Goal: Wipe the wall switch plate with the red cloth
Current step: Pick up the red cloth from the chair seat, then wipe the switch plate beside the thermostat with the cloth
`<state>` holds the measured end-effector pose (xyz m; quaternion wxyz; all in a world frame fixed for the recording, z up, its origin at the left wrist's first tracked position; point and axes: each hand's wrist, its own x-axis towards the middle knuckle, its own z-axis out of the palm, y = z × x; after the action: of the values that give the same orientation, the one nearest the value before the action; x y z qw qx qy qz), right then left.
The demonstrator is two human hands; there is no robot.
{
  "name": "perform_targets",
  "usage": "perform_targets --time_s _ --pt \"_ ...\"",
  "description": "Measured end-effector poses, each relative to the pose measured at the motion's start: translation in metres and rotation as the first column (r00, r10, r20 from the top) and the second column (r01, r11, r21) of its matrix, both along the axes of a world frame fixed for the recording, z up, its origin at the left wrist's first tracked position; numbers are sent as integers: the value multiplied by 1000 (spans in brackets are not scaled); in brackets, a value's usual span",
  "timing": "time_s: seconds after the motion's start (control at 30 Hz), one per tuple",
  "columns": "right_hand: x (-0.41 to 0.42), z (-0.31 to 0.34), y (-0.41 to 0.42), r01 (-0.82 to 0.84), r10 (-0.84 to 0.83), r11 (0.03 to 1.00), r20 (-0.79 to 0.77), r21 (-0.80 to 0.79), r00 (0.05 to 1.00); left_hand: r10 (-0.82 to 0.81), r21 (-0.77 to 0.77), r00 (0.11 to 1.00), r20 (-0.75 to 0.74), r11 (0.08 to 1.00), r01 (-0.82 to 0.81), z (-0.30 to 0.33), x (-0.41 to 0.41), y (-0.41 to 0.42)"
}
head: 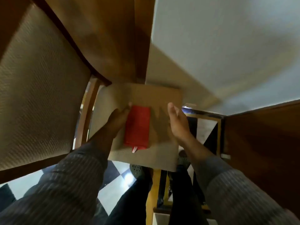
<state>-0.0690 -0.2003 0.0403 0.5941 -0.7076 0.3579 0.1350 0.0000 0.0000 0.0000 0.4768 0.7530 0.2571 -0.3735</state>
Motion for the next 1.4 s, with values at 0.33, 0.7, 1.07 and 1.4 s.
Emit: perform_targets --time_s 0.33,0.7,1.07,1.4 --pt "0 -97 26 -201 206 978 -141 53 968 -145 207 982 120 971 119 -89 -24 -2" --pt "9 -135 51 -152 146 988 -174 -20 974 -38 110 995 92 994 28 -90 -26 -16" --pt "7 3 -10 -30 35 997 68 -74 997 -33 -194 965 259 977 85 37 -14 -62" --pt "1 158 -77 168 -121 981 375 -96 919 -88 -256 844 529 932 258 196 7 -133"
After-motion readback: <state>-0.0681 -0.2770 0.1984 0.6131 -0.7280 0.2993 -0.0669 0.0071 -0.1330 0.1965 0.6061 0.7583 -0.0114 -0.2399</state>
